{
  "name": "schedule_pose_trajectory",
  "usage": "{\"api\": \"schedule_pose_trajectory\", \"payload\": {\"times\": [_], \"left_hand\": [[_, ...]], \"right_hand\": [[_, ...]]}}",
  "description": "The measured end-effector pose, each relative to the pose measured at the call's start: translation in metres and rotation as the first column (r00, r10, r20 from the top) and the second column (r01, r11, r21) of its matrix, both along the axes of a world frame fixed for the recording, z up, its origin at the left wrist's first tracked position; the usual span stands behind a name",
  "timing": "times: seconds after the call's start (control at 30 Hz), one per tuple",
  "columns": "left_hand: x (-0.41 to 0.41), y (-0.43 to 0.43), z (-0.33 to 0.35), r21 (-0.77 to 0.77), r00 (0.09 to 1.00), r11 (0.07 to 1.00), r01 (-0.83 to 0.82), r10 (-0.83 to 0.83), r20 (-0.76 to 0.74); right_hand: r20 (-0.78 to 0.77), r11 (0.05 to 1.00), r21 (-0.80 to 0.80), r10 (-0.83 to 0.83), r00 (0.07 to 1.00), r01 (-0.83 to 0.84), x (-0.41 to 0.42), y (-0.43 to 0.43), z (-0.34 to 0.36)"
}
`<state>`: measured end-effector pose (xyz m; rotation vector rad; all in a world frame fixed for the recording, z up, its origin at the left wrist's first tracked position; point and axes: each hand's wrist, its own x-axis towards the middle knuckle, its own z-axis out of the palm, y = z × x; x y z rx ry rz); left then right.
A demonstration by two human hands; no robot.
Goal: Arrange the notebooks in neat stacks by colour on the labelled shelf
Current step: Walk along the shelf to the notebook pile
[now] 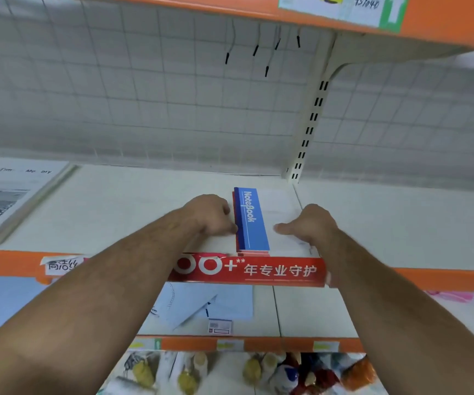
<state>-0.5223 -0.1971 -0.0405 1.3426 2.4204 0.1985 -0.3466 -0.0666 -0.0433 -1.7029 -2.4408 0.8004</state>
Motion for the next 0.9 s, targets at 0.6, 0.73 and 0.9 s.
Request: {"api": "schedule_pose_trajectory", "payload": {"times": [0.6, 0.73, 0.9], "left_hand": [[0.009, 0.009, -0.01, 0.053, 0.996, 0.996, -0.068, 0.071, -0.059], [0.014, 0.009, -0.012, 0.062, 0.99, 0.996, -0.065, 0.073, -0.124], [0.015, 0.008, -0.015, 0.07, 0.985, 0.996, -0.063, 0.073, -0.157]], "right_hand": [[-0.471, 0.966, -0.248, -0.187, 0.862, 0.074, 0.025, 0.021, -0.015], [-0.441, 0.967, -0.252, -0.154, 0.884, 0.042, 0.025, 0.018, -0.013], [-0.426, 0.957, -0.289, -0.163, 0.89, 0.037, 0.022, 0.016, -0.008]]}}
